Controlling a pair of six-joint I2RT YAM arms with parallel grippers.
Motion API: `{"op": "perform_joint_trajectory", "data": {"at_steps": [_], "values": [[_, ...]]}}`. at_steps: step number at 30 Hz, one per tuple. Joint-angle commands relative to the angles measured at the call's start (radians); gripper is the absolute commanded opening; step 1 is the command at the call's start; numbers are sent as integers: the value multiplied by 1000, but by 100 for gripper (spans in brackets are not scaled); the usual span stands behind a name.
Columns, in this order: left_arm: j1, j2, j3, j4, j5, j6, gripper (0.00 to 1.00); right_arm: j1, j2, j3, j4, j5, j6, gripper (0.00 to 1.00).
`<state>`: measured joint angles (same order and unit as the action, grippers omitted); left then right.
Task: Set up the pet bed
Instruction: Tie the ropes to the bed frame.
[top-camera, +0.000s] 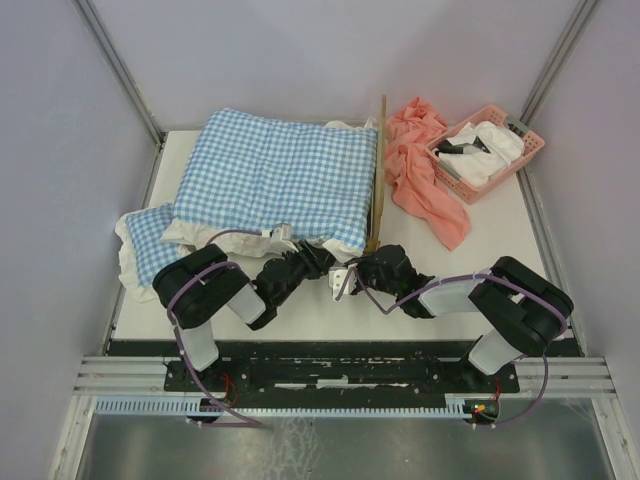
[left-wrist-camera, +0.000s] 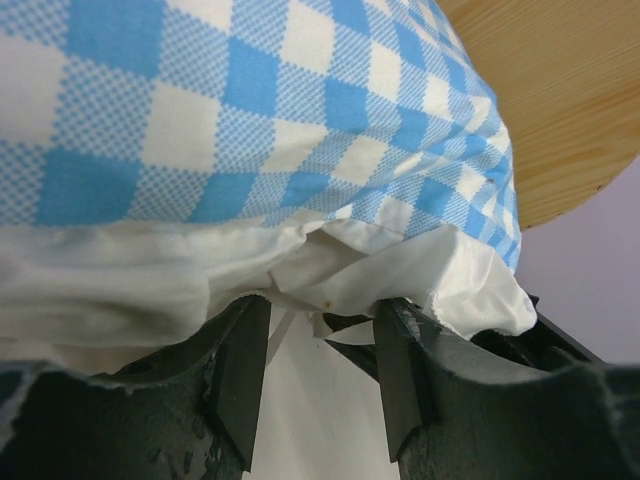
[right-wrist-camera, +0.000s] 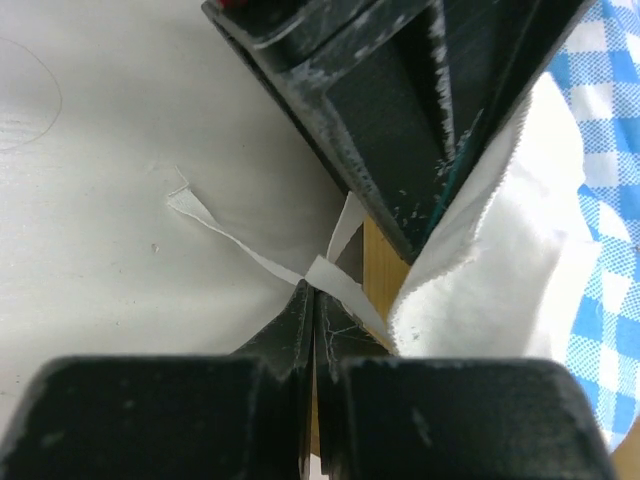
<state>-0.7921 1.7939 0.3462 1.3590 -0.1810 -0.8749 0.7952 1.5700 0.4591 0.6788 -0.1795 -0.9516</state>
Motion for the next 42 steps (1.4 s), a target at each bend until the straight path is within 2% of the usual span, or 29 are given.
{"op": "perform_joint_trajectory", "data": {"at_steps": [1, 7, 11, 13, 16, 17, 22, 26, 29, 35, 42], "values": [[3, 28, 7, 92, -14, -62, 52, -5, -16, 41, 15, -11, -5, 2], [3, 49, 8, 101, -22, -100, 49, -5, -14, 45, 10, -13, -6, 2], [3, 63, 13, 123, -23, -111, 39, -5, -14, 50, -3, -19, -6, 2], [3, 67, 18, 129, -20, -114, 30, -5, -11, 53, -20, -25, -13, 2], [3, 69, 22, 154, -9, -103, 5, -4, -9, 63, -53, -36, -30, 2], [2, 69, 20, 162, -11, -100, 3, -5, -12, 63, -63, -39, -34, 5], [4, 68, 21, 172, -22, -100, 3, -3, -62, 76, -213, -43, -87, 35], [4, 68, 37, 162, -9, -109, 3, -1, -139, 61, -351, -54, -134, 47], [5, 66, 41, 152, -6, -110, 3, 29, -172, 65, -428, -54, -213, 49], [6, 58, 40, 143, -7, -112, 3, 107, -109, 162, -583, 29, -364, 49], [9, 49, 47, 118, -3, -113, 3, 123, -22, 244, -650, 82, -467, 50]]}}
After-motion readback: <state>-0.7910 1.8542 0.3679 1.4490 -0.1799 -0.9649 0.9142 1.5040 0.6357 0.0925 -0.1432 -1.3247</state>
